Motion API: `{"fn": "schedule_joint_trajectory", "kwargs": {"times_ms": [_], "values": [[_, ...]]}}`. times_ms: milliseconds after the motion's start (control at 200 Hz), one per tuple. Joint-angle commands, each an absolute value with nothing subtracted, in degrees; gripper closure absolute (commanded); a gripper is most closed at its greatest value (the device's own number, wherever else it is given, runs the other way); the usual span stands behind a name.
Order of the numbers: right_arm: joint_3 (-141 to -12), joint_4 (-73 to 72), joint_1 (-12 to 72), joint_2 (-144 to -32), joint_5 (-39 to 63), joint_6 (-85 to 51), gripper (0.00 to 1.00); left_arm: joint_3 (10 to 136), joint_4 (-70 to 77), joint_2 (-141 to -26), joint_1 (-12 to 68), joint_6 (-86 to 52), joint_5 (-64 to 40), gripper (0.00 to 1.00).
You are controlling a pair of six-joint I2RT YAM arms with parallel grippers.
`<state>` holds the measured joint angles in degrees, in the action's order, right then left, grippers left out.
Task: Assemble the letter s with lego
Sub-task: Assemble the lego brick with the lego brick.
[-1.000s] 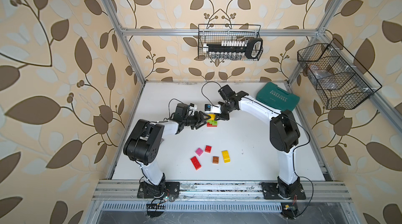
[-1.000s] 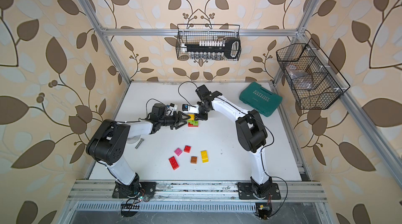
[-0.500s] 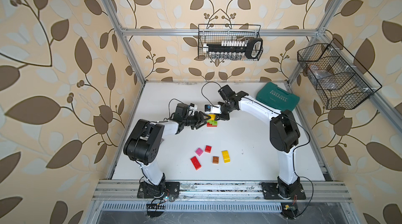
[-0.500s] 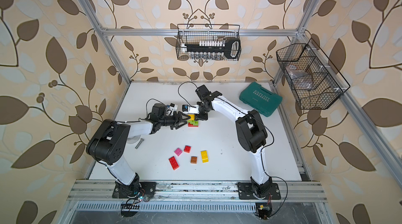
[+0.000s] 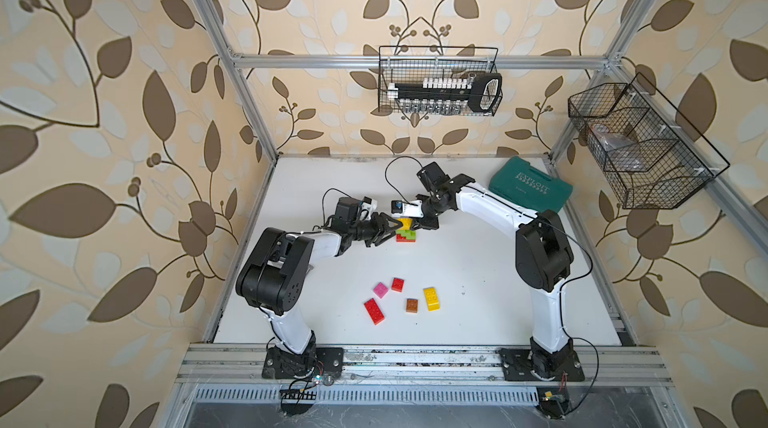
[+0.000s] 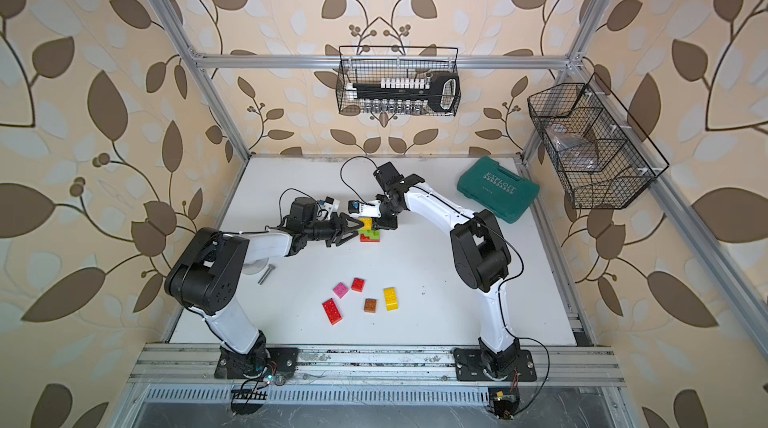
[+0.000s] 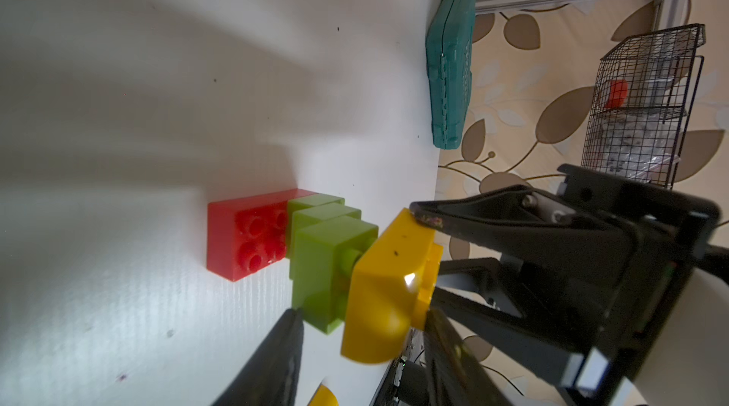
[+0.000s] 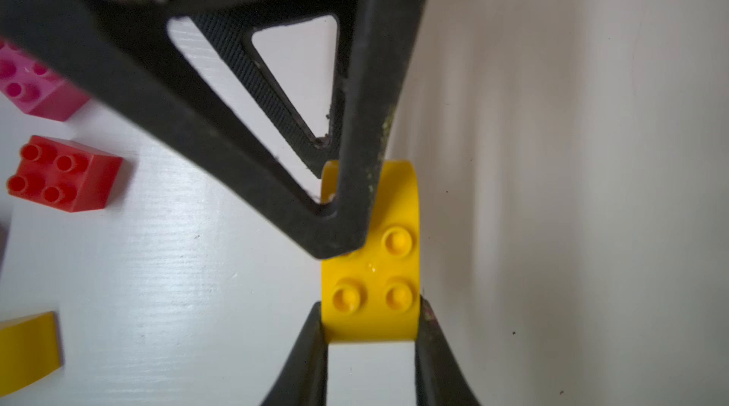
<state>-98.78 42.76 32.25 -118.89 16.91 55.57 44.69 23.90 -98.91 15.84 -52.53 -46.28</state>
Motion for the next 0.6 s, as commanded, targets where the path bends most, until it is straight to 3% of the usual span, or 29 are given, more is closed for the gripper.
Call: {"fn": "schedule_joint_trajectory", "kwargs": {"times_ms": [0,145,340,595], "values": [[-97.21,45.01,32.34,-117.82,15.80,55.99,0.85,44.83,23.47,-99.59,16.61,-51.86,-46.23,0.51],[-97.21,45.00,32.26,-117.77,15.80,55.96,0.85,44.83,23.73,-99.76,16.78,-52.09,-46.18,0.50],[-97.29,45.01,32.24,-117.51,15.99,55.98,0.85,44.45,23.68,-99.11,17.14,-52.03,-45.06,0.35],[-97.10,44.92,32.17,-116.72,16.01,55.99,0.85,43.45,26.22,-97.42,17.14,-53.34,-43.29,0.33]]}}
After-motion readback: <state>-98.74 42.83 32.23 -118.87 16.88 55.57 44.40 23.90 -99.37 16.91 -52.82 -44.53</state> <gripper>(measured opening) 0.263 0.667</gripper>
